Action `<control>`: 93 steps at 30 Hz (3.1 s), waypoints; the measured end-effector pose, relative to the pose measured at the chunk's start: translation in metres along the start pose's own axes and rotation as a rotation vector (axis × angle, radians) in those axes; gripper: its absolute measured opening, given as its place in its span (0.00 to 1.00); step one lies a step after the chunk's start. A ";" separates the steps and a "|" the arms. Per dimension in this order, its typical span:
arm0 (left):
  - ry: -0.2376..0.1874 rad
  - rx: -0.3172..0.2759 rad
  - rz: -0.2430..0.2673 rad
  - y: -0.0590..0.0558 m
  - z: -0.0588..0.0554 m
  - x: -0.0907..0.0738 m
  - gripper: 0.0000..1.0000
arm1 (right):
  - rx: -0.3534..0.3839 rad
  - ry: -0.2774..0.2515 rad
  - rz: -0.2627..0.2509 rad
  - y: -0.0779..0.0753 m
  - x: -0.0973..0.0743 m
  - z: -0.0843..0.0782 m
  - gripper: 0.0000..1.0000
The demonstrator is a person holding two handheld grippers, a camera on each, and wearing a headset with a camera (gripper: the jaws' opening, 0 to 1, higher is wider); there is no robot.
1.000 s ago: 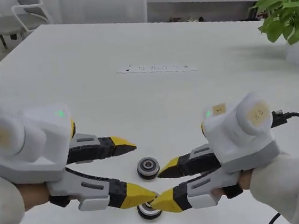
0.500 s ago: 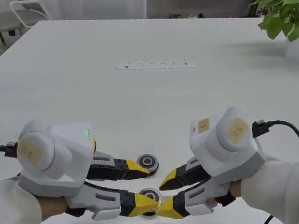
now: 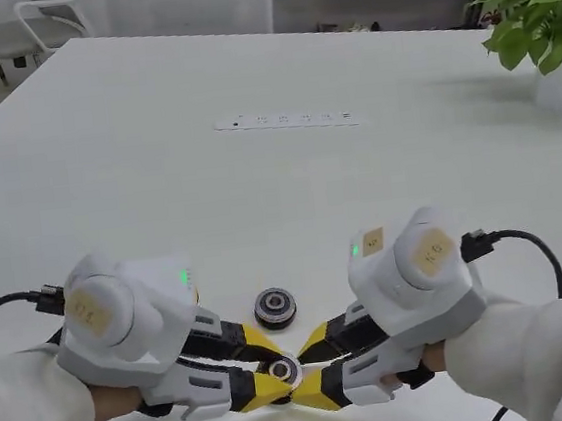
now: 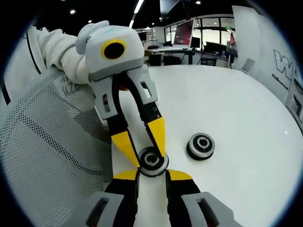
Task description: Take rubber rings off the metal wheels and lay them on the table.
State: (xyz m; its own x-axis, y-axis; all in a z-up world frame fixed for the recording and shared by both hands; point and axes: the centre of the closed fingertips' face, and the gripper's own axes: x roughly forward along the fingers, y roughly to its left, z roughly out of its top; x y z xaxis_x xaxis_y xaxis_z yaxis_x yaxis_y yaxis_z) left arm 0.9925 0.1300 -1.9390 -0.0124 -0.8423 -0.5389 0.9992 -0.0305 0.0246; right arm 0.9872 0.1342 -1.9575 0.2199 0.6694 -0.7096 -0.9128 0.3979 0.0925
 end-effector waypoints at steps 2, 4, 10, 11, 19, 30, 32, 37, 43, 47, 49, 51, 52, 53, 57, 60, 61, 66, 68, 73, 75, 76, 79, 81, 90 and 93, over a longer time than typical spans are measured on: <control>-0.002 0.002 0.004 0.001 0.000 0.000 0.10 | 0.011 -0.005 0.000 0.000 0.000 0.000 0.20; 0.002 -0.011 0.017 0.004 -0.001 -0.001 0.08 | 0.017 -0.007 0.000 -0.001 0.000 0.000 0.20; -0.010 0.011 0.012 0.000 -0.002 -0.006 0.08 | 0.031 -0.016 -0.001 -0.001 0.002 0.002 0.20; -0.014 0.012 0.010 0.001 -0.003 -0.006 0.08 | 0.029 -0.016 -0.001 -0.001 0.002 0.001 0.20; -0.027 0.005 0.016 0.002 -0.003 -0.007 0.08 | 0.003 0.002 -0.005 -0.002 0.001 -0.001 0.15; -0.028 0.000 0.022 0.003 -0.003 -0.005 0.08 | 0.000 0.013 -0.007 -0.004 0.000 -0.003 0.08; -0.029 -0.001 0.023 0.004 -0.003 -0.005 0.08 | 0.001 0.014 -0.008 -0.004 0.000 -0.003 0.07; -0.030 -0.004 0.024 0.005 -0.003 -0.004 0.08 | 0.003 0.014 -0.010 -0.004 -0.001 -0.003 0.06; -0.031 -0.004 0.023 0.006 -0.003 -0.003 0.08 | 0.029 0.010 -0.007 -0.004 0.000 -0.003 0.08; -0.032 -0.004 0.022 0.006 -0.003 -0.003 0.08 | 0.008 -0.001 -0.011 -0.002 0.003 0.001 0.18; -0.033 -0.005 0.022 0.006 -0.003 -0.003 0.08 | 0.024 -0.012 -0.013 -0.002 0.005 0.002 0.20; -0.033 -0.005 0.023 0.006 -0.003 -0.003 0.08 | 0.028 -0.024 -0.016 -0.002 0.007 0.005 0.23; -0.033 -0.005 0.023 0.006 -0.003 -0.003 0.08 | 0.022 -0.026 -0.020 -0.003 0.007 0.005 0.23; -0.033 -0.005 0.023 0.006 -0.003 -0.002 0.08 | 0.023 -0.028 -0.021 -0.003 0.007 0.005 0.23; -0.034 -0.006 0.023 0.006 -0.003 -0.002 0.08 | 0.013 -0.028 -0.021 -0.004 0.007 0.005 0.22; -0.034 -0.007 0.024 0.006 -0.003 -0.002 0.08 | -0.015 -0.005 -0.018 -0.004 0.006 0.002 0.20; -0.035 -0.007 0.024 0.007 -0.003 -0.002 0.08 | -0.013 -0.009 -0.017 -0.004 0.006 0.003 0.20; -0.036 -0.008 0.024 0.007 -0.003 -0.002 0.08 | -0.016 -0.002 -0.015 -0.003 0.005 0.001 0.17; -0.037 -0.010 0.025 0.007 -0.003 -0.002 0.08 | -0.022 0.001 -0.015 -0.003 0.004 0.001 0.17; -0.041 -0.014 0.027 0.007 -0.003 -0.002 0.08 | 0.000 0.011 -0.022 -0.006 0.001 -0.006 0.03; -0.041 -0.015 0.029 0.007 -0.003 -0.002 0.08 | -0.022 0.018 -0.024 -0.007 0.001 -0.005 0.02; -0.041 -0.014 0.029 0.007 -0.003 -0.002 0.08 | -0.027 0.022 -0.026 -0.006 0.001 -0.005 0.02; -0.040 -0.013 0.032 0.008 -0.003 -0.002 0.08 | -0.009 0.021 -0.032 -0.007 0.001 -0.005 0.01; -0.038 -0.012 0.033 0.008 -0.003 -0.002 0.08 | 0.002 0.024 -0.037 -0.009 0.001 -0.005 0.00; -0.035 -0.011 0.038 0.010 -0.004 -0.003 0.08 | 0.151 0.023 -0.066 -0.016 -0.002 -0.005 0.00; -0.034 -0.012 0.040 0.010 -0.004 -0.003 0.08 | 0.221 0.007 -0.067 -0.018 -0.004 -0.004 0.00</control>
State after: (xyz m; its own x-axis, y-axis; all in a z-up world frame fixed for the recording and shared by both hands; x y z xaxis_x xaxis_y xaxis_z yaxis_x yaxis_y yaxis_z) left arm 1.0026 0.1341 -1.9405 0.0265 -0.8605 -0.5087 0.9993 0.0099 0.0353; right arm 1.0018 0.1219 -1.9592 0.2744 0.6324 -0.7244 -0.7985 0.5696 0.1948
